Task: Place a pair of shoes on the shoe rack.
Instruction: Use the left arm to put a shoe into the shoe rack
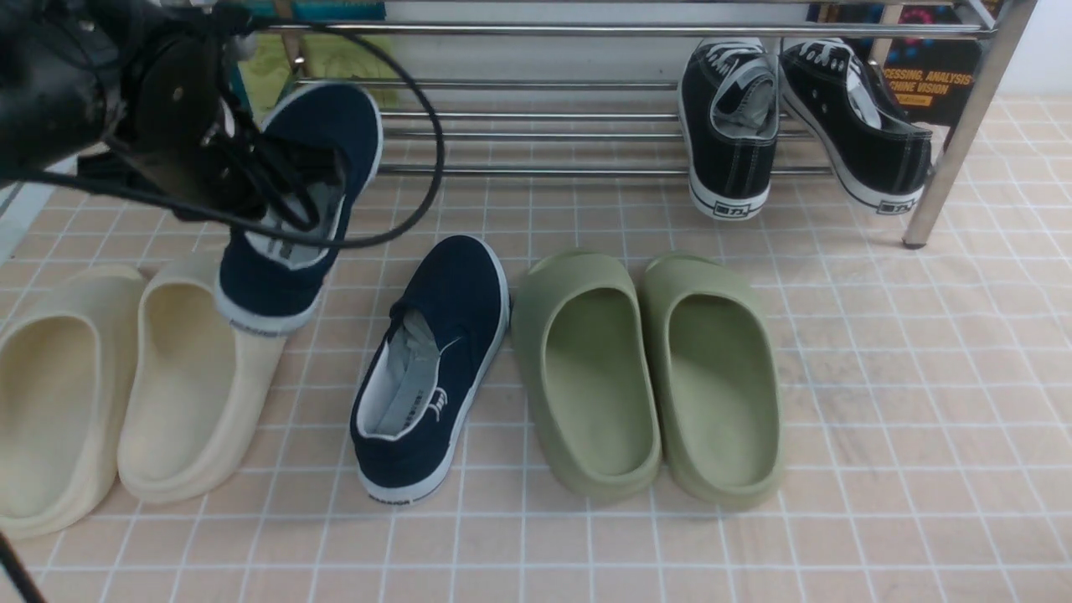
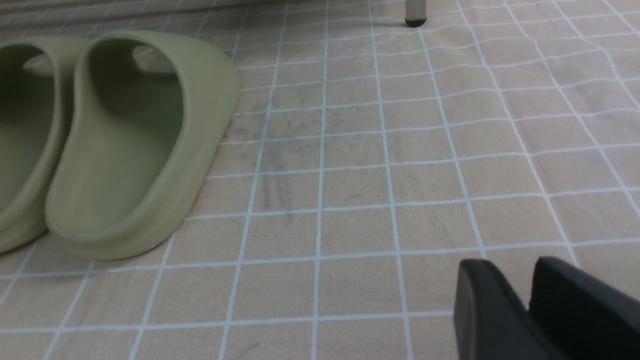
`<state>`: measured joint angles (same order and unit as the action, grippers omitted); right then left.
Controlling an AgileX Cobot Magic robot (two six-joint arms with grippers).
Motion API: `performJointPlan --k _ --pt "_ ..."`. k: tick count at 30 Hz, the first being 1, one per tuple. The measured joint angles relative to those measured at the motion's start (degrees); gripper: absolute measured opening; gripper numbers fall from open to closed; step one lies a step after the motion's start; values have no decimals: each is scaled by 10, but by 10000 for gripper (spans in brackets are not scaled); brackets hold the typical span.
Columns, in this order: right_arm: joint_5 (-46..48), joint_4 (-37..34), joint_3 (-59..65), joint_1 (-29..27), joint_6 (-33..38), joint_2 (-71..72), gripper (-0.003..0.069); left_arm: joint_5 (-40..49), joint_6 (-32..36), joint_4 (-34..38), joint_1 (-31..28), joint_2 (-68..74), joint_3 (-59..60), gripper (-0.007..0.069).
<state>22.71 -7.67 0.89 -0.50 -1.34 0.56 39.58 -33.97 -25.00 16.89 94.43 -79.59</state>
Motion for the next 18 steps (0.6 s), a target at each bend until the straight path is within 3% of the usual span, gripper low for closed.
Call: performJointPlan --k 11,18 --pt "0 0 0 0 0 0 184 -39 -12 -24 0 193 -177 52" --pt "0 0 0 0 0 0 191 -51 -84 -82 -1 287 -292 52"
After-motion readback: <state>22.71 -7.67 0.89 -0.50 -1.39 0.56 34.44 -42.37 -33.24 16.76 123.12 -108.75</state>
